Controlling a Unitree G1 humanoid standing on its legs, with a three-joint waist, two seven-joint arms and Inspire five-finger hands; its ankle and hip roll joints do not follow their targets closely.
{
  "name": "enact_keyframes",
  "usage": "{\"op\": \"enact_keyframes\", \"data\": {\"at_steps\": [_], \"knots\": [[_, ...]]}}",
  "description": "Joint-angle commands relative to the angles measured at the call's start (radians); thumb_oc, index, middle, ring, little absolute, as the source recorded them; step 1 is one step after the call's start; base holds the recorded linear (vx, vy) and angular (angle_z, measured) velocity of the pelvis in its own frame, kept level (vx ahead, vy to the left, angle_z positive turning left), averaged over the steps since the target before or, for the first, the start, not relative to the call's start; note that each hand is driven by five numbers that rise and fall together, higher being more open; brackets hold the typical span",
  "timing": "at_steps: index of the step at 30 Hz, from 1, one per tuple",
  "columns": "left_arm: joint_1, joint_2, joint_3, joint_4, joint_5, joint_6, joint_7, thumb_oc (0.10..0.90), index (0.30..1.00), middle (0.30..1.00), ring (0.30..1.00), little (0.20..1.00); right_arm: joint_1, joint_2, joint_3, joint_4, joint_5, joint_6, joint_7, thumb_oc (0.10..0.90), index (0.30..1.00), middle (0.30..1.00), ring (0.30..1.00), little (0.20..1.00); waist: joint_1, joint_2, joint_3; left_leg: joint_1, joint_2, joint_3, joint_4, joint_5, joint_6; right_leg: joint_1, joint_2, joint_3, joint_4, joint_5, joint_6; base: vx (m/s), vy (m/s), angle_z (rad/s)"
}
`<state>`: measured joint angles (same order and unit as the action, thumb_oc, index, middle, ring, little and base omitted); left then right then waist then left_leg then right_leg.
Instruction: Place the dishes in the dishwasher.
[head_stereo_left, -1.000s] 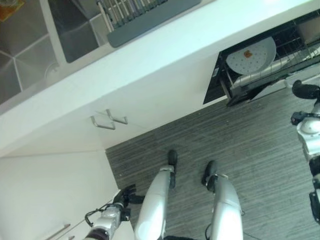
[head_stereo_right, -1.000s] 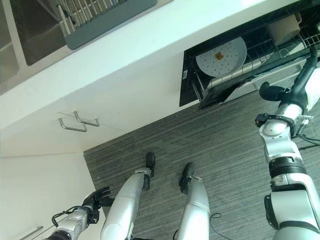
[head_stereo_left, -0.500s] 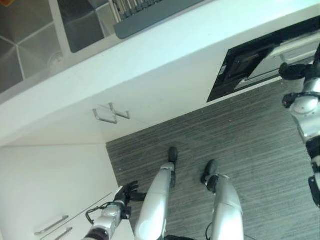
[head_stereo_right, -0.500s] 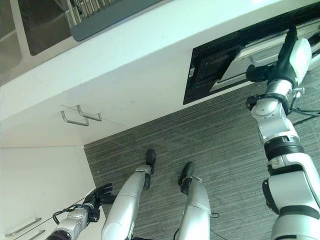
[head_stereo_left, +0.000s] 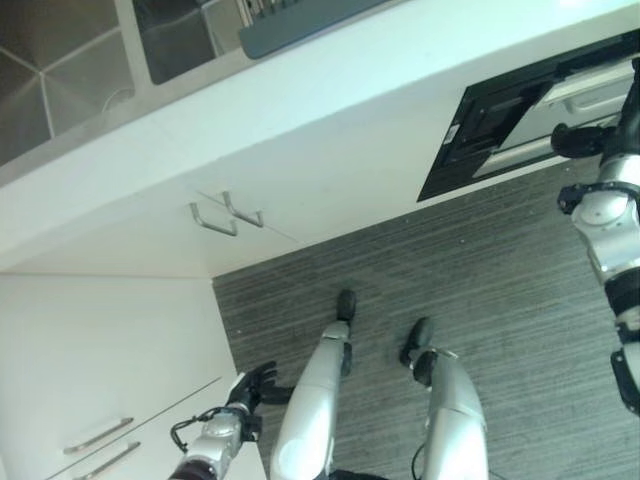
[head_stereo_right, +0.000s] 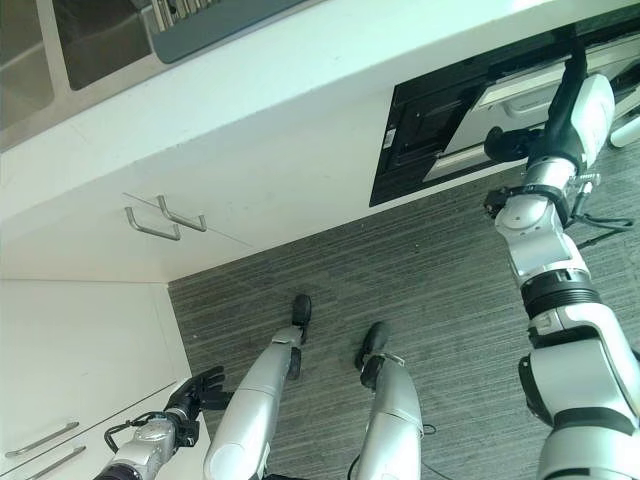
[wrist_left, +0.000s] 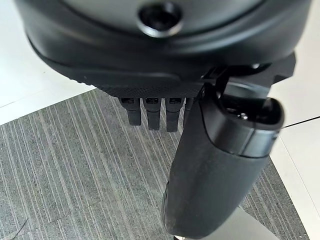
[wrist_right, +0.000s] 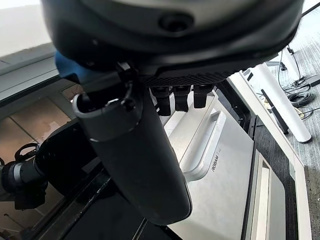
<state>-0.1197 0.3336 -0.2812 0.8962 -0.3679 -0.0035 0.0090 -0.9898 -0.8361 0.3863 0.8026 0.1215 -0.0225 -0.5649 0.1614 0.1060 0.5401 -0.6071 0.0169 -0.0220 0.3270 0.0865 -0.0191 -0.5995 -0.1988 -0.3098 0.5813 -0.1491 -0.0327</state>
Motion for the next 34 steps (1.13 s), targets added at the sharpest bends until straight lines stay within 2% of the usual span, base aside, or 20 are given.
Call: {"op": "enact_keyframes", "data": {"at_steps": [1,7,8,9,10,12,13,14,15,16,17,19,22,24,25,27,28,30,31,34], "knots": [[0.074,0.076,-0.025,-0.023,0.015,-0.004,-0.004,0.800,0.900,0.900,0.900,0.900,-0.210,0.026,0.059,-0.147,-0.046,-0.192,0.080,0.800,0.900,0.900,0.900,0.900,0.076,-0.006,-0.020,0.067,-0.045,-0.020,0.036,-0.175,0.063,0.095,0.001,0.066,-0.042,-0.059,0.072,0.00,0.000,0.00],[0.064,0.037,0.005,0.012,-0.010,-0.007,0.004,0.800,0.900,0.900,0.900,0.900,0.033,0.128,-0.058,-0.180,0.056,-0.210,0.099,0.800,0.900,0.900,0.900,0.900,0.037,-0.017,-0.020,0.159,-0.036,0.000,-0.016,-0.182,0.067,0.167,-0.004,0.088,-0.127,-0.026,0.089,0.04,0.054,-0.01],[0.066,0.030,0.014,0.017,-0.017,-0.009,0.005,0.800,0.900,0.900,0.900,0.900,0.103,0.153,-0.087,-0.198,0.071,-0.216,0.095,0.800,0.900,0.900,0.900,0.900,0.025,-0.021,-0.020,0.183,-0.034,0.008,-0.026,-0.184,0.069,0.188,-0.005,0.094,-0.151,-0.016,0.095,-0.04,0.098,-0.07],[0.061,0.023,0.027,0.018,-0.026,-0.010,0.001,0.800,0.900,0.900,0.900,0.900,0.158,0.170,-0.108,-0.220,0.081,-0.222,0.082,0.800,0.900,0.900,0.900,0.900,0.013,-0.023,-0.020,0.175,-0.029,0.019,-0.027,-0.164,0.075,0.189,-0.003,0.088,-0.184,0.023,0.091,-0.04,0.108,-0.08],[0.066,0.016,0.036,0.019,-0.031,-0.015,-0.002,0.800,0.900,0.900,0.900,0.900,0.215,0.188,-0.126,-0.236,0.096,-0.235,0.070,0.800,0.900,0.900,0.900,0.900,0.001,-0.026,-0.020,0.191,-0.028,0.025,-0.027,-0.172,0.075,0.204,-0.003,0.093,-0.203,0.030,0.095,-0.03,0.126,-0.08],[0.093,-0.005,0.078,0.020,-0.099,-0.041,0.007,0.800,0.900,0.900,0.900,0.900,0.447,0.257,-0.192,-0.304,0.121,-0.279,0.064,0.800,0.900,0.900,0.900,0.900,-0.048,-0.041,-0.020,0.273,-0.023,0.048,-0.027,-0.205,0.070,0.287,0.000,0.108,-0.281,0.059,0.113,0.07,0.100,-0.20],[0.108,-0.019,0.115,0.020,-0.127,-0.055,0.028,0.800,0.900,0.900,0.900,0.900,0.552,0.291,-0.200,-0.335,0.095,-0.289,0.073,0.800,0.900,0.900,0.900,0.900,-0.068,-0.053,-0.020,0.314,-0.024,0.063,-0.027,-0.220,0.067,0.313,-0.010,0.116,-0.281,0.054,0.122,0.04,0.036,-0.33],[0.111,-0.022,0.120,0.021,-0.134,-0.063,0.034,0.800,0.900,0.900,0.900,0.900,0.562,0.294,-0.201,-0.338,0.094,-0.287,0.074,0.800,0.900,0.900,0.900,0.900,-0.070,-0.055,-0.020,0.319,-0.024,0.065,-0.027,-0.222,0.066,0.316,-0.011,0.116,-0.281,0.054,0.123,0.01,-0.002,-0.33],[0.119,-0.029,0.136,0.019,-0.094,-0.095,0.068,0.800,0.900,0.900,0.900,0.900,0.604,0.305,-0.205,-0.337,0.090,-0.300,0.082,0.800,0.900,0.900,0.900,0.900,-0.075,-0.059,-0.020,0.335,-0.025,0.071,-0.027,-0.229,0.065,0.328,-0.014,0.119,-0.281,0.051,0.127,0.00,-0.008,-0.24],[0.129,-0.029,0.152,0.013,0.013,-0.130,0.127,0.800,0.900,0.900,0.900,0.900,0.661,0.318,-0.215,-0.333,0.084,-0.323,0.100,0.800,0.900,0.900,0.900,0.900,-0.083,-0.065,-0.022,0.361,-0.026,0.078,-0.027,-0.237,0.063,0.348,-0.018,0.124,-0.281,0.047,0.131,0.02,-0.011,-0.17],[0.134,-0.028,0.157,0.014,0.037,-0.142,0.156,0.800,0.900,0.900,0.900,0.900,0.681,0.323,-0.220,-0.330,0.080,-0.329,0.109,0.800,0.900,0.900,0.900,0.900,-0.086,-0.068,-0.030,0.366,-0.027,0.081,-0.027,-0.240,0.062,0.352,-0.018,0.127,-0.281,0.045,0.132,0.04,-0.013,-0.13],[0.157,-0.006,0.202,-0.005,0.016,-0.137,0.229,0.800,0.900,0.900,0.900,0.900,0.777,0.343,-0.222,-0.326,0.084,-0.334,0.140,0.800,0.900,0.900,0.900,0.900,-0.107,-0.080,-0.073,0.398,-0.021,0.099,-0.027,-0.260,0.056,0.375,-0.020,0.134,-0.281,0.033,0.142,0.05,-0.035,-0.25],[0.171,0.000,0.250,-0.009,0.002,-0.133,0.251,0.800,0.900,0.900,0.900,0.900,0.844,0.367,-0.226,-0.299,0.086,-0.338,0.166,0.800,0.900,0.900,0.900,0.900,-0.122,-0.082,-0.113,0.425,-0.013,0.107,-0.027,-0.275,0.048,0.399,-0.018,0.139,-0.281,0.021,0.148,0.04,-0.023,-0.21],[0.176,-0.001,0.266,-0.012,-0.039,-0.125,0.225,0.800,0.900,0.900,0.900,0.900,0.870,0.377,-0.227,-0.281,0.098,-0.336,0.181,0.800,0.900,0.900,0.900,0.900,-0.128,-0.081,-0.133,0.436,-0.010,0.108,-0.027,-0.280,0.046,0.409,-0.016,0.140,-0.281,0.018,0.150,0.03,-0.021,-0.04],[0.182,-0.020,0.284,-0.010,-0.106,-0.106,0.165,0.800,0.900,0.900,0.900,0.900,0.897,0.391,-0.224,-0.246,0.094,-0.338,0.203,0.800,0.900,0.900,0.900,0.900,-0.134,-0.080,-0.160,0.448,-0.006,0.106,-0.027,-0.287,0.042,0.422,-0.014,0.141,-0.281,0.013,0.152,0.03,-0.021,0.01],[0.187,-0.040,0.290,-0.006,-0.126,-0.074,0.109,0.800,0.900,0.900,0.900,0.900,0.923,0.411,-0.219,-0.216,0.101,-0.325,0.219,0.800,0.900,0.900,0.900,0.900,-0.139,-0.079,-0.189,0.459,-0.002,0.104,-0.027,-0.293,0.039,0.435,-0.011,0.140,-0.281,0.010,0.153,0.04,-0.035,0.03],[0.190,-0.075,0.290,-0.003,-0.247,0.002,-0.022,0.800,0.900,0.900,0.900,0.900,0.948,0.432,-0.211,-0.175,0.121,-0.309,0.254,0.800,0.900,0.900,0.900,0.900,-0.143,-0.080,-0.220,0.461,0.004,0.105,-0.027,-0.295,0.036,0.443,-0.010,0.135,-0.281,0.008,0.153,0.02,-0.045,0.02],[0.194,-0.093,0.281,-0.008,-0.280,0.041,-0.096,0.800,0.900,0.900,0.900,0.900,0.962,0.447,-0.208,-0.151,0.148,-0.297,0.275,0.800,0.900,0.900,0.900,0.900,-0.145,-0.080,-0.232,0.468,0.008,0.106,-0.027,-0.299,0.035,0.454,-0.009,0.130,-0.281,0.004,0.154,0.01,-0.024,0.01],[0.198,-0.110,0.263,-0.015,-0.279,0.088,-0.166,0.800,0.900,0.900,0.900,0.900,0.973,0.462,-0.210,-0.124,0.159,-0.281,0.297,0.800,0.900,0.900,0.900,0.900,-0.145,-0.079,-0.249,0.470,0.013,0.109,-0.027,-0.303,0.033,0.461,-0.009,0.123,-0.281,-0.001,0.153,-0.01,-0.023,0.03],[0.193,-0.130,0.218,0.024,-0.243,0.152,-0.242,0.800,0.900,0.900,0.900,0.900,0.994,0.483,-0.197,-0.070,0.210,-0.254,0.336,0.800,0.900,0.900,0.900,0.900,-0.152,-0.079,-0.276,0.480,0.023,0.117,-0.027,-0.310,0.030,0.478,-0.006,0.110,-0.281,-0.009,0.152,-0.05,-0.017,0.01]]}}
